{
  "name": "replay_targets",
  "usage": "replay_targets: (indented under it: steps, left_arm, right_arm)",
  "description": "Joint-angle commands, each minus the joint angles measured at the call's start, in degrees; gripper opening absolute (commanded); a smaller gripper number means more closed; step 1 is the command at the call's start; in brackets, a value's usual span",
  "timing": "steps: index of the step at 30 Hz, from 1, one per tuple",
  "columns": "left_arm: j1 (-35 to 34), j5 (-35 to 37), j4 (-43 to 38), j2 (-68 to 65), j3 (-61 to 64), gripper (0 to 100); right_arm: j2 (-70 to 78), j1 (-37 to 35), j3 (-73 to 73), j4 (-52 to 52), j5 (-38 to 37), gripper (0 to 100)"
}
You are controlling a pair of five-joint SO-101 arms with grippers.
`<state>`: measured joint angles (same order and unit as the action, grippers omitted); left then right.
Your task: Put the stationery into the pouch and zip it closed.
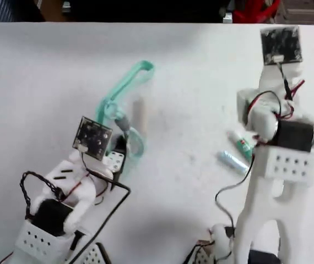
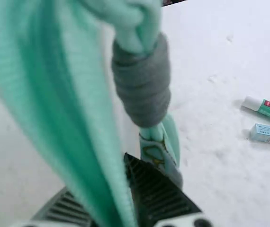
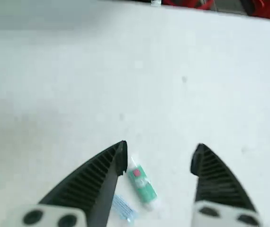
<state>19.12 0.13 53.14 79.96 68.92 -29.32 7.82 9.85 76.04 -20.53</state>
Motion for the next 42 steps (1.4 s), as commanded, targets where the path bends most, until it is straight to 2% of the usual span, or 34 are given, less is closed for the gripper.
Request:
replay_targets:
  steps: [1,6,8,13,21,29,33,35,37,42]
  left_arm:
    - [-0.84,-0.70,-0.44,0.13,-0.44,2]
    - [-0.84,-0.79,-0.88,0.13,0.53,2]
    - [-0.84,-0.79,-2.46,0.13,1.67,2]
    - [-0.84,-3.69,-5.45,0.13,4.31,2]
    - [-0.84,-3.87,-5.71,0.13,4.40,2]
    - [-0.84,-3.87,-5.71,0.13,4.40,2]
    - [-0.84,-3.87,-5.71,0.13,4.40,2]
    - [-0.84,-3.87,-5.71,0.13,4.40,2]
    - [-0.84,-3.87,-5.71,0.13,4.40,2]
    - [-0.84,-3.87,-5.71,0.13,4.40,2]
  right_arm:
    - [1.71,5.05,5.10,0.22,-9.76,15.2]
    - [7.16,6.99,15.30,-6.37,-31.30,15.2]
    - [9.98,6.29,19.60,-11.47,-34.99,15.2]
    - [17.71,4.00,24.70,-22.46,-35.16,15.2]
    - [32.04,3.65,20.66,-23.78,-35.34,15.2]
    - [36.70,3.91,20.13,-27.56,-36.75,14.5]
    - [39.60,3.74,19.08,-28.53,-40.79,0.5]
    - [38.20,3.65,17.41,-27.91,-38.59,3.3]
    - [34.42,3.47,15.30,-26.42,-34.20,1.4]
    - [17.80,1.54,10.55,-20.26,-24.00,1.8]
